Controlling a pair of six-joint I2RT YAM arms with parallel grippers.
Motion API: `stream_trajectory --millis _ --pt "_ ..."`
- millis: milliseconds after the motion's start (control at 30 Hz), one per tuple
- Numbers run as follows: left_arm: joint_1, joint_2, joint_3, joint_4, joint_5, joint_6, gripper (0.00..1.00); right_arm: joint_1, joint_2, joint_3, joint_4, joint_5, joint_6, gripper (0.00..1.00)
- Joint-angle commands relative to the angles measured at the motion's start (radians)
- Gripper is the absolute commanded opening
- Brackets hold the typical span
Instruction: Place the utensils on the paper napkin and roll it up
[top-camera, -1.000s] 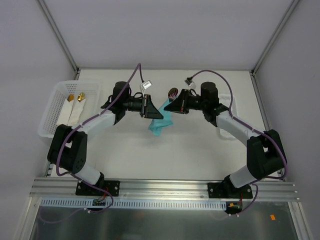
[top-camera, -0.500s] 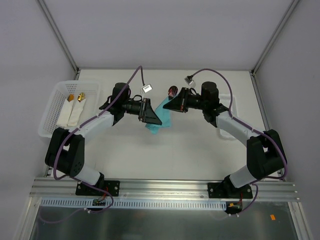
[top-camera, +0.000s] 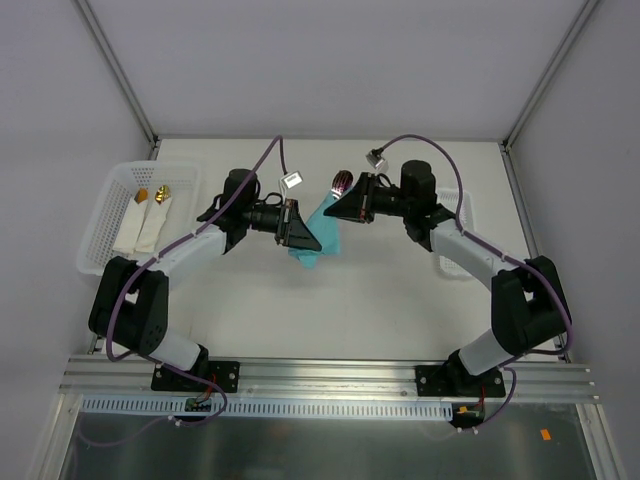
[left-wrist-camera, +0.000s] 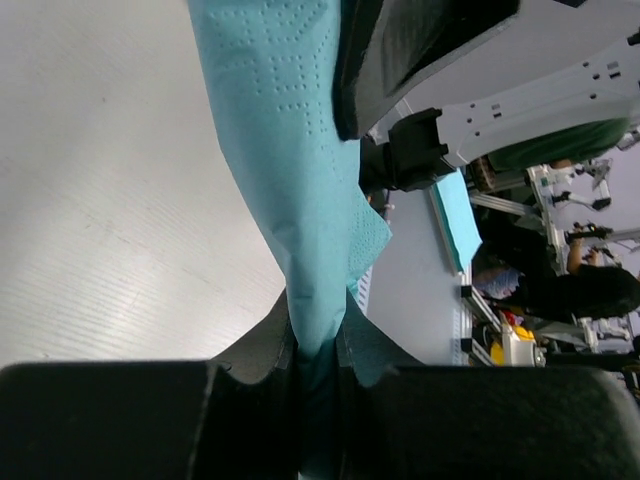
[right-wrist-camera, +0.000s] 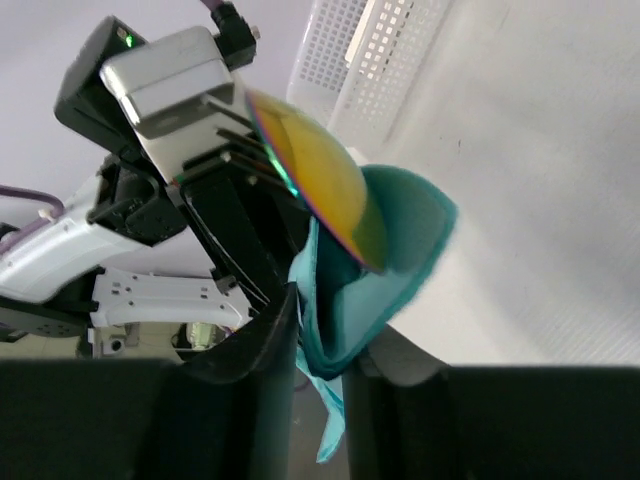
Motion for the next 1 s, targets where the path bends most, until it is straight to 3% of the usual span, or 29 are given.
stream_trajectory --millis 0,100,200,267,400,500,633,967 --pt "0.003 -0.044 -0.009 0.007 -0.067 0.020 0.00 0.009 0.006 0.102 0.035 0.019 0.013 0.29" --pt "0.013 -0.080 0.009 0.012 -0.124 0.038 0.00 0.007 -0.010 0.116 -0.080 0.069 -0.039 0.53" --pt "0.031 -0.098 0.040 -0.027 -0.208 0.067 0.00 0.007 -0.082 0.096 -0.218 0.167 -0.119 0.54" --pt "0.037 -0.104 0.049 -0.051 -0.260 0.084 0.00 0.007 -0.155 0.084 -0.324 0.241 -0.151 0.53" --pt "0.037 -0.112 0.063 -0.111 -0.339 0.145 0.00 0.015 -0.260 0.081 -0.463 0.435 -0.179 0.34" --pt "0.037 -0.117 0.065 -0.128 -0.351 0.164 0.00 0.047 -0.283 0.111 -0.513 0.491 -0.173 0.27" --pt "0.037 -0.124 0.066 -0.136 -0.351 0.164 0.00 0.101 -0.232 0.176 -0.571 0.526 -0.132 0.25" --pt "0.037 -0.123 0.083 -0.139 -0.343 0.150 0.00 0.196 -0.111 0.187 -0.508 0.583 0.003 0.31"
